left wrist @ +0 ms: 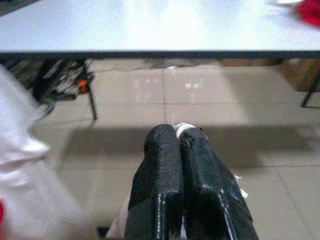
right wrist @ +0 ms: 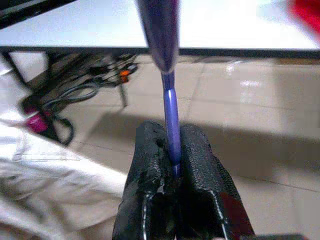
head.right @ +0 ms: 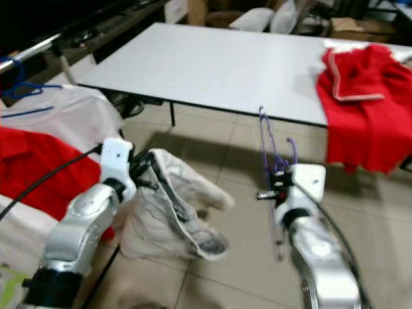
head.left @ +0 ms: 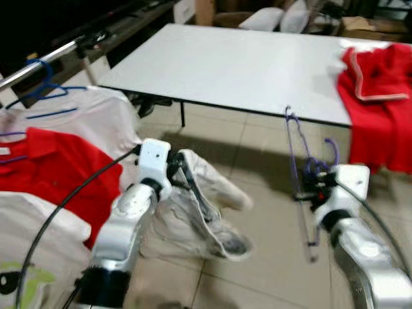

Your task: Hang hanger

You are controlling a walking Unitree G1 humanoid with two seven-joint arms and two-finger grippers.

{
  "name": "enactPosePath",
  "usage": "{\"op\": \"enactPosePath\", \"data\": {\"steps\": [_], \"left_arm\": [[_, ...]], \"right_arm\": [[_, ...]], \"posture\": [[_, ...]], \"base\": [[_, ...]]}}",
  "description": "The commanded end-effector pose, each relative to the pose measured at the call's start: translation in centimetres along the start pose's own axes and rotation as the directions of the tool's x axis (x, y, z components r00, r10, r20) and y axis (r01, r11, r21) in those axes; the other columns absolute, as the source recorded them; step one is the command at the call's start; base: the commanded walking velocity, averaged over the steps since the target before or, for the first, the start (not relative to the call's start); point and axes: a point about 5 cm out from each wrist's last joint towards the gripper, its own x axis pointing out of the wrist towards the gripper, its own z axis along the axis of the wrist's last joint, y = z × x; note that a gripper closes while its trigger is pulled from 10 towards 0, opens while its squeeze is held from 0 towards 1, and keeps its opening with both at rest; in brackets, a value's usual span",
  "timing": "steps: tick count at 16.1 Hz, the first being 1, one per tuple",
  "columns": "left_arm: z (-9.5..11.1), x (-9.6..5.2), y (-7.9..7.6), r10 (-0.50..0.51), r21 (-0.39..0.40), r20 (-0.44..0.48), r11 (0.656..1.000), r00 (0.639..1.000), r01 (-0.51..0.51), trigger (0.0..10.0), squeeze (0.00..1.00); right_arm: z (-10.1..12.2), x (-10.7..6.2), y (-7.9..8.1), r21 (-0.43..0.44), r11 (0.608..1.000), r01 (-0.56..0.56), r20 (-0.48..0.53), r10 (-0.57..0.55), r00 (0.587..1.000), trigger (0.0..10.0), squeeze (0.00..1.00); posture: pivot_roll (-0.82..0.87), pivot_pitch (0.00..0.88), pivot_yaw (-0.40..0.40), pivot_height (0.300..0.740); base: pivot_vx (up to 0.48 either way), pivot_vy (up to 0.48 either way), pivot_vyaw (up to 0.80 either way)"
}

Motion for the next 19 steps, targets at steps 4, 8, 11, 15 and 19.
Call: {"op": "enactPosePath", "data": {"steps": [4, 8, 11, 15, 19], "left_arm": [[1.32, 0.03, 0.15, 0.007, 0.004, 0.058, 1.0, 0.998, -0.007, 10.0, 0.0], [1.27, 0.03, 0.53, 0.019, 0.002, 0.058, 1.0, 0.998, -0.019, 10.0, 0.0], [1.32, 0.18, 0.74, 0.024, 0.003, 0.06, 1.0, 0.998, -0.024, 10.0, 0.0], [1.66, 0.4, 0.76, 0.021, 0.006, 0.071, 1.0, 0.997, -0.022, 10.0, 0.0], [1.88, 0.61, 0.93, 0.017, 0.012, 0.074, 1.0, 0.997, -0.018, 10.0, 0.0]], "right_arm": [[0.66, -0.02, -0.36, -0.025, 1.0, 0.002, 0.028, -0.001, 1.0, 10.0, 0.0], [1.1, 0.17, -0.66, -0.052, 0.999, -0.005, 0.04, 0.007, 0.999, 10.0, 0.0], [1.39, 0.35, -0.62, -0.068, 0.997, -0.021, 0.052, 0.024, 0.998, 10.0, 0.0], [1.38, 0.51, -0.61, -0.045, 0.998, -0.037, 0.047, 0.039, 0.998, 10.0, 0.0], [1.41, 0.59, -0.76, -0.058, 0.998, -0.025, 0.056, 0.029, 0.998, 10.0, 0.0]], "posture": [[0.05, 0.031, 0.046, 0.74], [0.04, 0.021, 0.049, 0.74], [0.04, 0.009, 0.05, 0.74], [0.05, 0.0, 0.054, 0.74], [0.05, 0.0, 0.062, 0.74]], "base": [[0.351, 0.0, 0.0], [0.348, 0.0, 0.0], [0.35, 0.0, 0.0], [0.352, 0.0, -0.56], [0.351, 0.0, -0.4]]}}
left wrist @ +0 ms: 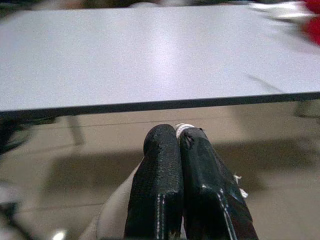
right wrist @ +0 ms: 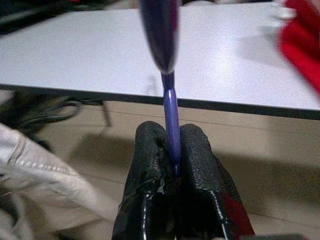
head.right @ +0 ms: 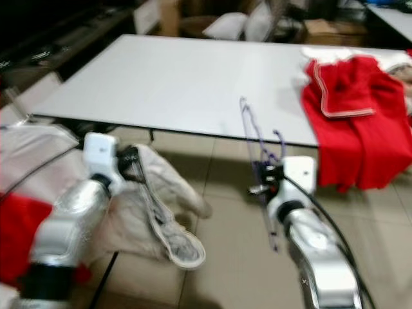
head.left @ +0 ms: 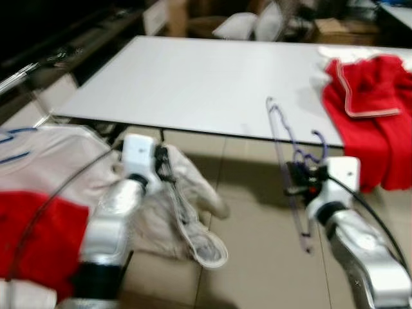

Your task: Hang hanger

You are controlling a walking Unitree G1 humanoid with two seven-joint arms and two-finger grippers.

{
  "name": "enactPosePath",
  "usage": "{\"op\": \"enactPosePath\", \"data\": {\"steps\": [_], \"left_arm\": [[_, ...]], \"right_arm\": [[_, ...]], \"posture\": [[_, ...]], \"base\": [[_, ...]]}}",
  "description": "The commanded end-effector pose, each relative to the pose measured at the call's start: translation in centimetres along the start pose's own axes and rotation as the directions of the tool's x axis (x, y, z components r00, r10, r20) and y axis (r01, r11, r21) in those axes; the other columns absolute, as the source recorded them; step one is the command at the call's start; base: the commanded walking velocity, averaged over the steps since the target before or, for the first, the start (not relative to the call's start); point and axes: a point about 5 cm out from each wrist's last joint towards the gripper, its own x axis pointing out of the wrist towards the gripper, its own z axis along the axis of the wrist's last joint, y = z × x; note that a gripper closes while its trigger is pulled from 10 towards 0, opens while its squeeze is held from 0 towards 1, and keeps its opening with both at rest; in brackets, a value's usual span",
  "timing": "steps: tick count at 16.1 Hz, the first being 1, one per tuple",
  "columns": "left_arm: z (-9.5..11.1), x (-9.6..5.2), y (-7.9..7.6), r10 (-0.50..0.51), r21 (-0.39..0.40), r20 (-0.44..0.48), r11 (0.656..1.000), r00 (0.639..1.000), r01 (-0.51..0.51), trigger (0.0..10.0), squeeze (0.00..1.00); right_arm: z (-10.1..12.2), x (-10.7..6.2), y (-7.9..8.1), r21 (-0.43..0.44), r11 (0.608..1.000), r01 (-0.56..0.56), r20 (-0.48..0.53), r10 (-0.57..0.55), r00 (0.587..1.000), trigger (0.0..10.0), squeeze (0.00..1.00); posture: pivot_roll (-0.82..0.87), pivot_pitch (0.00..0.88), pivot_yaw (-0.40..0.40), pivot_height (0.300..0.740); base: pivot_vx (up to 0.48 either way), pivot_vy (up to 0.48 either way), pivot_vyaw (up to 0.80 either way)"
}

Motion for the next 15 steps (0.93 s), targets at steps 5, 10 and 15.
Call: {"op": "enactPosePath", "data": {"steps": [5, 10, 15], "left_arm": [[1.5, 0.1, 1.1, 0.014, 0.032, 0.059, 0.999, 0.998, -0.016, 10.0, 0.0], [1.9, 0.5, 1.3, 0.013, 0.039, 0.067, 0.999, 0.998, -0.015, 10.0, 0.0], [4.8, 2.0, 2.3, 0.0, 0.051, 0.142, 0.999, 0.99, -0.007, 10.0, 0.0]], "right_arm": [[0.3, 0.0, 0.3, -0.007, 1.0, -0.011, 0.026, 0.011, 1.0, 10.0, 0.0], [0.7, 0.0, 0.0, -0.042, 0.998, -0.044, 0.042, 0.046, 0.998, 10.0, 0.0], [3.3, -2.3, 0.7, -0.133, 0.89, -0.436, 0.058, 0.446, 0.893, 10.0, 0.0]], "posture": [[0.05, 0.0, 0.072, 0.74], [0.05, 0.0, 0.077, 0.74], [0.04, 0.0, 0.069, 0.74]], "base": [[0.35, 0.0, 0.0], [0.348, 0.0, 0.0], [0.349, 0.0, 0.0]]}}
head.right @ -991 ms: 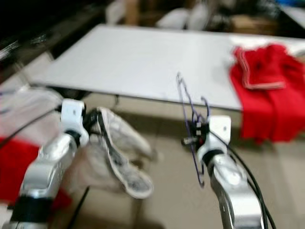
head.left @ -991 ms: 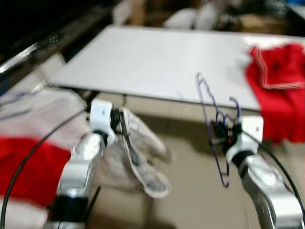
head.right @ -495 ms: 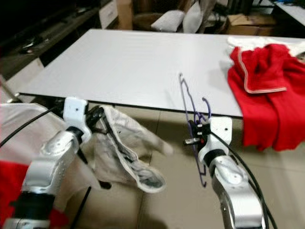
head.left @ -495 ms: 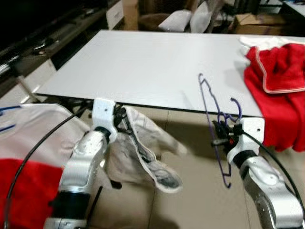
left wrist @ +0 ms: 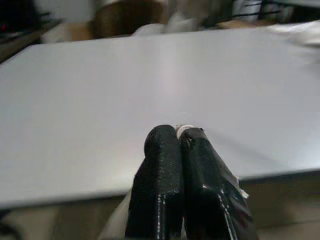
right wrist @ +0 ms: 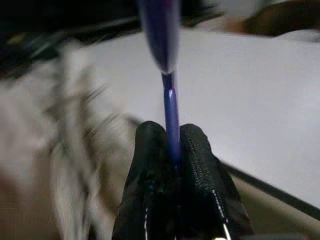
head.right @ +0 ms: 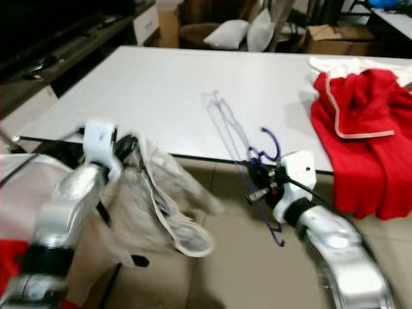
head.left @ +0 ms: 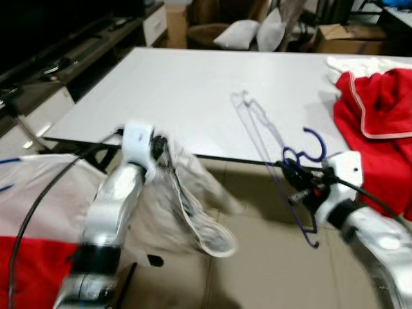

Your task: Hang hanger

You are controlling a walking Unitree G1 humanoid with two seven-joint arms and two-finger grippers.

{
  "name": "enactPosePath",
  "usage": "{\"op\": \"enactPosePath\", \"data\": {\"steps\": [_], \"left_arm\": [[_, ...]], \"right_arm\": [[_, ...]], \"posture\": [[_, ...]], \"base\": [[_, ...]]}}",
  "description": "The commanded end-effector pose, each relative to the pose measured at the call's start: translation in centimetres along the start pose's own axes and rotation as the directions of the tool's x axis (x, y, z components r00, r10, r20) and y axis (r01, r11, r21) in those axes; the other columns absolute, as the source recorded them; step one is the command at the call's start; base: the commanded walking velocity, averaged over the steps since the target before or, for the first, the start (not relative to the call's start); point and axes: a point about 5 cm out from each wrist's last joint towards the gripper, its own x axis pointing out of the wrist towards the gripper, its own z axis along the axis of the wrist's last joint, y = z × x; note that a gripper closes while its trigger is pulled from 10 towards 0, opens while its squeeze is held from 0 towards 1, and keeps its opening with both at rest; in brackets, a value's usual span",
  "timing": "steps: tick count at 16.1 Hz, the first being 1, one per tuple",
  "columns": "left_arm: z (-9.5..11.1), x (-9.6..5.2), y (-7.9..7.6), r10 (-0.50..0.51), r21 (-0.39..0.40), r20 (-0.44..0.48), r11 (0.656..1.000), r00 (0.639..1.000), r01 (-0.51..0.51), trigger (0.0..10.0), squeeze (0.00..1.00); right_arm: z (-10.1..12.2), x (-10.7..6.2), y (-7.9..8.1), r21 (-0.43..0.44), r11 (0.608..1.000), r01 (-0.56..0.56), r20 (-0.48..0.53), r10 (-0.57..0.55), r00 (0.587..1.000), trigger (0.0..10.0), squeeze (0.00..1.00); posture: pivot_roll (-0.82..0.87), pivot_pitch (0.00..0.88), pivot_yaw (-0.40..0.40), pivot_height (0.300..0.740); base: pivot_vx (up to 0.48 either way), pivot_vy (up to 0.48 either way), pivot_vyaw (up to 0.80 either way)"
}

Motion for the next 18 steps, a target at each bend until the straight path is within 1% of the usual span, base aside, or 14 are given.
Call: {"op": "enactPosePath", "data": {"steps": [1, 3, 4, 5, 6, 7, 9, 10, 13, 14, 15, 16, 17, 18], "left_arm": [[3.3, 0.6, 1.0, 0.001, 0.031, 0.124, 1.0, 0.992, -0.005, 10.0, 0.0], [4.7, 1.5, 1.6, 0.002, 0.047, 0.157, 0.999, 0.988, -0.01, 10.0, 0.0], [5.6, 2.1, 1.7, -0.009, 0.061, 0.174, 0.998, 0.985, -0.002, 10.0, 0.0], [6.0, 2.5, 1.7, -0.019, 0.069, 0.181, 0.998, 0.983, 0.006, 10.0, 0.0], [7.1, 3.1, 1.5, -0.045, 0.085, 0.2, 0.996, 0.979, 0.029, 10.0, 0.0], [7.8, 3.6, 1.3, -0.069, 0.095, 0.214, 0.994, 0.974, 0.05, 10.0, 0.0], [9.1, 4.5, 0.7, -0.112, 0.113, 0.233, 0.99, 0.966, 0.088, 10.0, 0.0], [10.0, 5.2, 0.3, -0.144, 0.135, 0.243, 0.984, 0.959, 0.114, 10.0, 0.0], [11.1, 6.2, -0.2, -0.18, 0.173, 0.236, 0.975, 0.955, 0.141, 10.0, 0.0], [12.2, 7.1, -0.7, -0.195, 0.185, 0.236, 0.971, 0.952, 0.153, 10.0, 0.0], [12.7, 7.3, -0.9, -0.201, 0.19, 0.241, 0.969, 0.95, 0.157, 10.0, 0.0], [14.1, 7.6, -1.8, -0.241, 0.177, 0.275, 0.964, 0.931, 0.197, 10.0, 0.0], [14.4, 7.6, -2.0, -0.253, 0.174, 0.285, 0.962, 0.925, 0.209, 10.0, 0.0], [15.5, 7.6, -3.3, -0.308, 0.181, 0.316, 0.948, 0.897, 0.262, 10.0, 0.0]], "right_arm": [[1.1, -0.9, 0.2, -0.022, 0.994, -0.109, 0.01, 0.11, 0.994, 10.0, 0.0], [1.3, -2.7, -0.2, -0.044, 0.978, -0.205, -0.043, 0.203, 0.978, 10.0, 0.0], [1.4, -3.9, -0.4, -0.04, 0.968, -0.249, -0.067, 0.246, 0.967, 10.0, 0.0], [1.5, -4.4, -0.5, -0.037, 0.962, -0.271, -0.081, 0.267, 0.96, 10.0, 0.0], [1.5, -5.3, -0.4, -0.026, 0.949, -0.314, -0.106, 0.31, 0.945, 10.0, 0.0], [1.8, -5.8, -0.2, -0.013, 0.936, -0.351, -0.114, 0.347, 0.931, 10.0, 0.0], [2.3, -6.2, 0.3, -0.001, 0.914, -0.407, -0.101, 0.405, 0.909, 10.0, 0.0], [2.5, -6.4, 0.6, 0.0, 0.898, -0.44, -0.104, 0.437, 0.893, 10.0, 0.0], [2.8, -6.7, 0.3, -0.008, 0.893, -0.45, -0.109, 0.447, 0.888, 10.0, 0.0], [3.3, -7.0, 0.0, -0.02, 0.89, -0.455, -0.104, 0.451, 0.887, 10.0, 0.0], [3.5, -7.1, 0.0, -0.022, 0.887, -0.461, -0.1, 0.457, 0.884, 10.0, 0.0], [3.5, -6.9, 0.4, -0.021, 0.881, -0.472, -0.103, 0.468, 0.878, 10.0, 0.0], [3.5, -6.8, 0.5, -0.02, 0.88, -0.475, -0.104, 0.471, 0.876, 10.0, 0.0], [3.1, -6.2, 1.2, -0.006, 0.87, -0.493, -0.108, 0.49, 0.865, 10.0, 0.0]], "posture": [[0.04, 0.0, 0.064, 0.74], [0.04, 0.0, 0.056, 0.74], [0.03, 0.0, 0.058, 0.74], [0.03, 0.0, 0.059, 0.74], [0.02, 0.0, 0.059, 0.74], [0.02, 0.0, 0.059, 0.74], [0.02, 0.0, 0.058, 0.74], [0.02, 0.0, 0.054, 0.74], [0.02, 0.0, 0.052, 0.74], [0.02, 0.0, 0.054, 0.74], [0.02, 0.0, 0.054, 0.74], [0.02, 0.0, 0.054, 0.74], [0.02, 0.0, 0.054, 0.74], [0.01, 0.0, 0.054, 0.74]], "base": [[0.349, 0.0, 0.0], [0.347, 0.0, 0.0], [0.352, 0.0, 0.0], [0.349, 0.0, 0.0], [0.349, 0.0, 0.0], [0.352, 0.0, 0.0], [0.352, 0.0, 0.0], [0.352, 0.0, 0.0], [0.352, 0.0, 0.0], [0.352, 0.0, 0.0], [0.356, 0.0, 0.0], [0.356, 0.0, 0.0], [0.352, 0.0, 0.0], [0.356, 0.0, 0.0]]}}
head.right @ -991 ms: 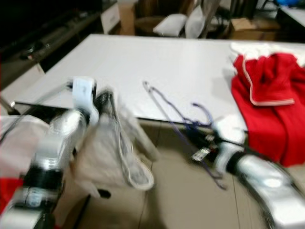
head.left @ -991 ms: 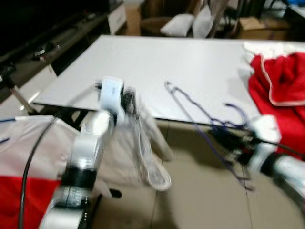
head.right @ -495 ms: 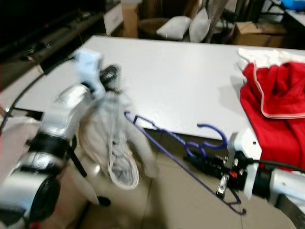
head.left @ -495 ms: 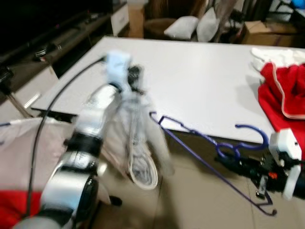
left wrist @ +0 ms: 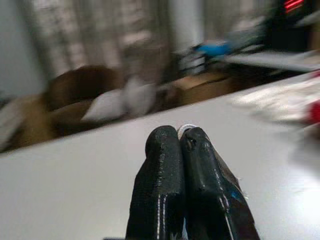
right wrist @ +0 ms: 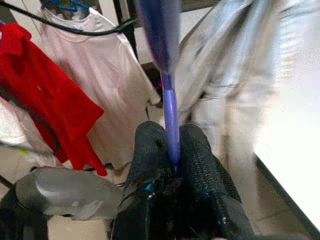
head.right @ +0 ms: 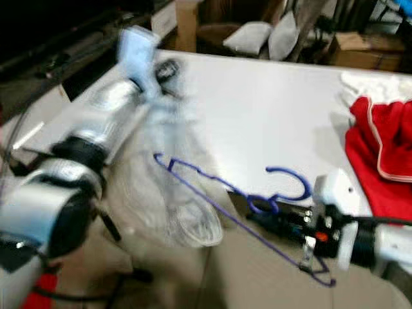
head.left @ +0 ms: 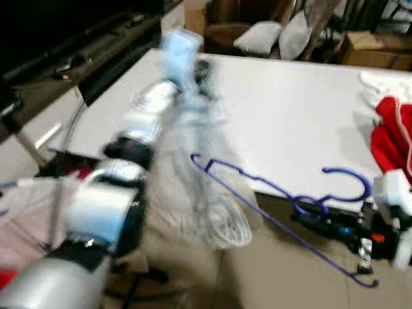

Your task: Hang hanger

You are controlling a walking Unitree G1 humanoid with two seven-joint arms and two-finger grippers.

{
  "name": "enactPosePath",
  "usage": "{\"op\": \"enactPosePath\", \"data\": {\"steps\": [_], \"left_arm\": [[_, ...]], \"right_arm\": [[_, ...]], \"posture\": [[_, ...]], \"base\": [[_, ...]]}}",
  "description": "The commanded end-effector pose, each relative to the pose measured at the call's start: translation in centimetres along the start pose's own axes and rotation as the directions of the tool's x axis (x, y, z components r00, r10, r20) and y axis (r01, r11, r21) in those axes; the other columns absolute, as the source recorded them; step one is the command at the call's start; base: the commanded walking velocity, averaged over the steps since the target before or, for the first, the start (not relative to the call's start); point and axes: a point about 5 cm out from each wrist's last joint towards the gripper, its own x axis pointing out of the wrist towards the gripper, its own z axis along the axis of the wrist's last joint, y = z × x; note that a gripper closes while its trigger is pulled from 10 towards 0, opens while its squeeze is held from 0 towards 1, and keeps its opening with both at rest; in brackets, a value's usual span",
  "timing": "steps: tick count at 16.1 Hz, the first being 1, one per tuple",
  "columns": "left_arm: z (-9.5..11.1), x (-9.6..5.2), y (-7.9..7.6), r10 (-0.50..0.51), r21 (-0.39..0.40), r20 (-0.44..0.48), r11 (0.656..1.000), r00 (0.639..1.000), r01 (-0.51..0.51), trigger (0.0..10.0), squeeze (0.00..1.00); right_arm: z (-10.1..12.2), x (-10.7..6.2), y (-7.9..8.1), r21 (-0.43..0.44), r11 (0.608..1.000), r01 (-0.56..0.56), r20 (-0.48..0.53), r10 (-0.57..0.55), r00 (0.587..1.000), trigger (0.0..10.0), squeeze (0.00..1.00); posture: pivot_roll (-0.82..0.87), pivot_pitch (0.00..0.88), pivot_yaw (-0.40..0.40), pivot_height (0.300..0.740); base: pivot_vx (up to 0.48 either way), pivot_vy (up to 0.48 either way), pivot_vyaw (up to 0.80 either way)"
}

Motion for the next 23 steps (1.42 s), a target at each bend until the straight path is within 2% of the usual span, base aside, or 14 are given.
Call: {"op": "enactPosePath", "data": {"steps": [1, 3, 5, 11, 13, 14, 15, 16, 17, 18, 19, 21, 22, 23], "left_arm": [[3.6, 0.1, 0.7, -0.01, 0.042, 0.134, 0.999, 0.991, 0.004, 10.0, 0.0], [5.7, 0.9, -0.9, -0.086, 0.032, 0.217, 0.996, 0.972, 0.082, 10.0, 0.0], [7.4, 0.9, -1.9, -0.143, 0.043, 0.284, 0.99, 0.948, 0.136, 10.0, 0.0], [9.3, -1.5, -2.0, -0.185, 0.047, 0.36, 0.983, 0.915, 0.18, 10.0, 0.0], [10.2, -2.0, -2.1, -0.182, 0.044, 0.38, 0.983, 0.907, 0.179, 10.0, 0.0], [11.6, -2.1, -2.0, -0.178, 0.045, 0.414, 0.983, 0.893, 0.176, 10.0, 0.0], [12.6, -2.2, -1.9, -0.173, 0.046, 0.439, 0.984, 0.882, 0.17, 10.0, 0.0], [13.3, -2.4, -1.7, -0.165, 0.05, 0.459, 0.986, 0.873, 0.16, 10.0, 0.0], [13.5, -2.5, -1.7, -0.163, 0.05, 0.463, 0.986, 0.871, 0.158, 10.0, 0.0], [13.4, -2.7, -1.5, -0.148, 0.048, 0.461, 0.989, 0.875, 0.142, 10.0, 0.0], [12.6, -2.7, -1.1, -0.12, 0.032, 0.44, 0.992, 0.89, 0.118, 10.0, 0.0], [9.5, -2.5, -1.0, -0.063, 0.037, 0.355, 0.998, 0.933, 0.054, 10.0, 0.0], [8.3, -2.4, -1.1, -0.045, 0.034, 0.321, 0.999, 0.946, 0.036, 10.0, 0.0], [4.3, -2.4, -1.7, 0.0, 0.008, 0.216, 1.0, 0.976, -0.001, 10.0, 0.0]], "right_arm": [[0.2, 1.0, 0.6, -0.014, 0.999, -0.038, -0.003, 0.038, 0.999, 10.0, 0.0], [-1.0, 2.8, 0.1, -0.02, 1.0, 0.001, -0.067, -0.002, 0.998, 10.0, 0.0], [-1.4, 3.7, -2.6, -0.074, 0.979, 0.191, -0.111, -0.198, 0.974, 10.0, 0.0], [3.0, 3.2, -10.3, -0.197, 0.843, 0.501, 0.013, -0.509, 0.861, 10.0, 0.0], [7.9, 2.5, -14.4, -0.225, 0.687, 0.691, 0.226, -0.653, 0.723, 10.0, 0.0], [11.0, 1.2, -16.2, -0.227, 0.557, 0.799, 0.354, -0.717, 0.6, 10.0, 0.0], [12.9, 0.1, -16.9, -0.209, 0.468, 0.859, 0.443, -0.738, 0.51, 10.0, 0.0], [14.6, -1.2, -17.2, -0.155, 0.403, 0.902, 0.533, -0.735, 0.42, 10.0, 0.0], [14.9, -1.5, -17.3, -0.139, 0.392, 0.909, 0.553, -0.731, 0.4, 10.0, 0.0], [15.2, -1.5, -17.2, -0.154, 0.392, 0.907, 0.58, -0.707, 0.404, 10.0, 0.0], [13.9, -0.4, -17.0, -0.201, 0.451, 0.87, 0.544, -0.687, 0.482, 10.0, 0.0], [9.4, 2.3, -15.7, -0.29, 0.601, 0.745, 0.413, -0.623, 0.664, 10.0, 0.0], [8.1, 2.9, -15.2, -0.302, 0.646, 0.701, 0.374, -0.596, 0.711, 10.0, 0.0], [4.6, 4.1, -12.8, -0.328, 0.761, 0.56, 0.27, -0.492, 0.827, 10.0, 0.0]], "posture": [[0.01, 0.0, 0.053, 0.74], [0.02, 0.0, 0.053, 0.74], [0.02, 0.0, 0.047, 0.74], [0.04, 0.0, 0.008, 0.74], [0.04, 0.0, 0.001, 0.74], [0.04, 0.0, 0.001, 0.74], [0.04, 0.0, 0.001, 0.74], [0.04, 0.0, -0.001, 0.74], [0.04, 0.0, -0.001, 0.74], [0.04, 0.0, 0.0, 0.74], [0.04, 0.0, 0.005, 0.74], [0.03, 0.0, 0.021, 0.74], [0.03, 0.0, 0.023, 0.74], [0.03, 0.0, 0.032, 0.74]], "base": [[0.356, 0.0, 0.0], [0.354, 0.0, 0.0], [0.354, 0.0, 0.0], [0.352, 0.0, 0.0], [0.354, 0.0, 0.0], [0.352, 0.0, 0.0], [0.356, 0.0, 0.0], [0.352, 0.0, 0.0], [0.352, 0.0, 0.0], [0.356, 0.0, 0.0], [0.352, 0.0, 0.0], [0.336, 0.0, 0.0], [0.296, 0.0, 0.0], [0.0, 0.0, 0.0]]}}
